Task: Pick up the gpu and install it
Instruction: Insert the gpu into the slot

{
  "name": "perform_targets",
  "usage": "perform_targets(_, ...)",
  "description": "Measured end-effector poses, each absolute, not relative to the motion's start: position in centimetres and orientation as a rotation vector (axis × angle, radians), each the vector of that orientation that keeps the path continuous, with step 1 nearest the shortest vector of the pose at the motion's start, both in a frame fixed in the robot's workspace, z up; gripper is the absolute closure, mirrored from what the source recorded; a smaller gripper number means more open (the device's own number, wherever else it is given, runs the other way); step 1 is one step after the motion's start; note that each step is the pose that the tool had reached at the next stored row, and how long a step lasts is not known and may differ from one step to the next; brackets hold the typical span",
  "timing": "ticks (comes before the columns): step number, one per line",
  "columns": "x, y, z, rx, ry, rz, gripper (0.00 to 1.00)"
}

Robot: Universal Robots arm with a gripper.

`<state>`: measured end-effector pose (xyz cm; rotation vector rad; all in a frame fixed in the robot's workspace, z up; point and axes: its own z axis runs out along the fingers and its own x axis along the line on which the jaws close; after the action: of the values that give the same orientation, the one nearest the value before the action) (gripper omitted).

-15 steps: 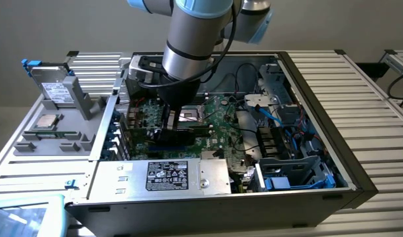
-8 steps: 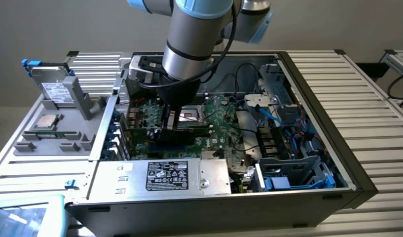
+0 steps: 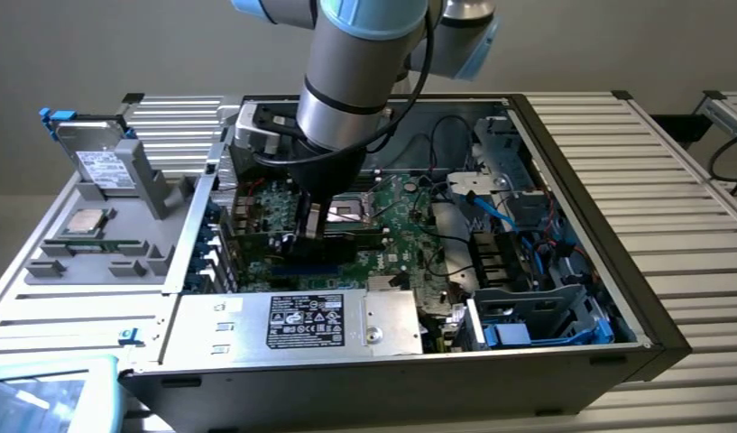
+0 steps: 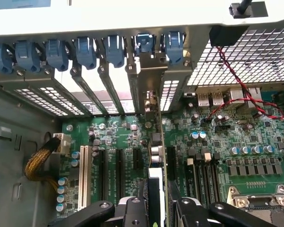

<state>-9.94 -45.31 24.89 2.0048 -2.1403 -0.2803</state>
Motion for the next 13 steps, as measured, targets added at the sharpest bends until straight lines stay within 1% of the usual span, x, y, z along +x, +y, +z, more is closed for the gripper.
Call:
perform_targets(5, -9.93, -45.34, 24.88, 2.002, -2.143, -0.283, 0.73)
perform_targets(13, -9.23, -45.34, 24.89, 1.988, -2.132, -0.301, 0.73)
